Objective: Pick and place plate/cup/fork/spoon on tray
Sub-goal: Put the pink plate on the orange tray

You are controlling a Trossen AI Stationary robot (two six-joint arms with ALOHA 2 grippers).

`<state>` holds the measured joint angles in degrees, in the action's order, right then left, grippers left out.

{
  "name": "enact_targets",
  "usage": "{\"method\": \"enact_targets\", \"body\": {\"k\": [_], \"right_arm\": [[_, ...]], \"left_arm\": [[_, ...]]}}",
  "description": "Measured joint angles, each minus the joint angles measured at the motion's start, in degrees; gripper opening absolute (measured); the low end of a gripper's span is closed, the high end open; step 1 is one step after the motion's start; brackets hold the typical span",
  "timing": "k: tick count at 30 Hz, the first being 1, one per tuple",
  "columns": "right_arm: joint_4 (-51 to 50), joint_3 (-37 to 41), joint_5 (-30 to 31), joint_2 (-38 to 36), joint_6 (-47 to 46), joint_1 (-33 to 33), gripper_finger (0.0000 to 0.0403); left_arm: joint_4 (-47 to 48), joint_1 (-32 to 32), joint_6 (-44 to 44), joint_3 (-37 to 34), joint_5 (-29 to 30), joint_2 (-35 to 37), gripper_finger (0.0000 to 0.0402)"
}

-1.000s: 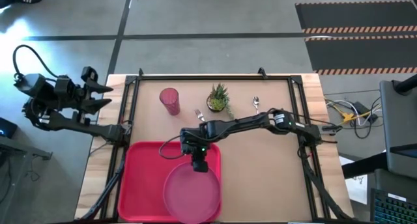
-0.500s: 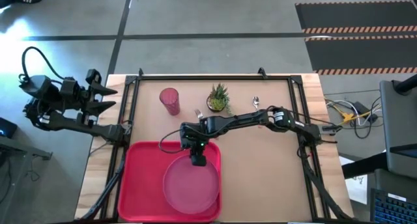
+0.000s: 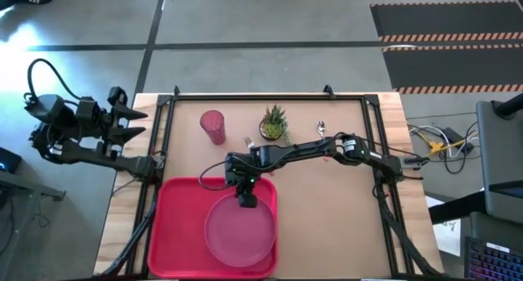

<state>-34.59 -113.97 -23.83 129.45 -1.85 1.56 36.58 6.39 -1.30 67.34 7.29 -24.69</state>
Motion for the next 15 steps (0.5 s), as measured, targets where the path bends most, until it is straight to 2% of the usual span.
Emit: {"method": "enact_targets", "body": {"k": [10, 15], "right_arm": [[1.03, 0.00, 1.80, 0.00, 0.56, 0.04, 0.0084], [-2.10, -1.96, 2.11, -0.24, 2.85, 0.02, 0.0104]], "left_arm": [[-0.02, 0.00, 0.02, -0.11, 0.02, -0.02, 0.0150], [-0.01, -0.02, 0.02, -0.14, 0.02, -0.02, 0.0150]]}}
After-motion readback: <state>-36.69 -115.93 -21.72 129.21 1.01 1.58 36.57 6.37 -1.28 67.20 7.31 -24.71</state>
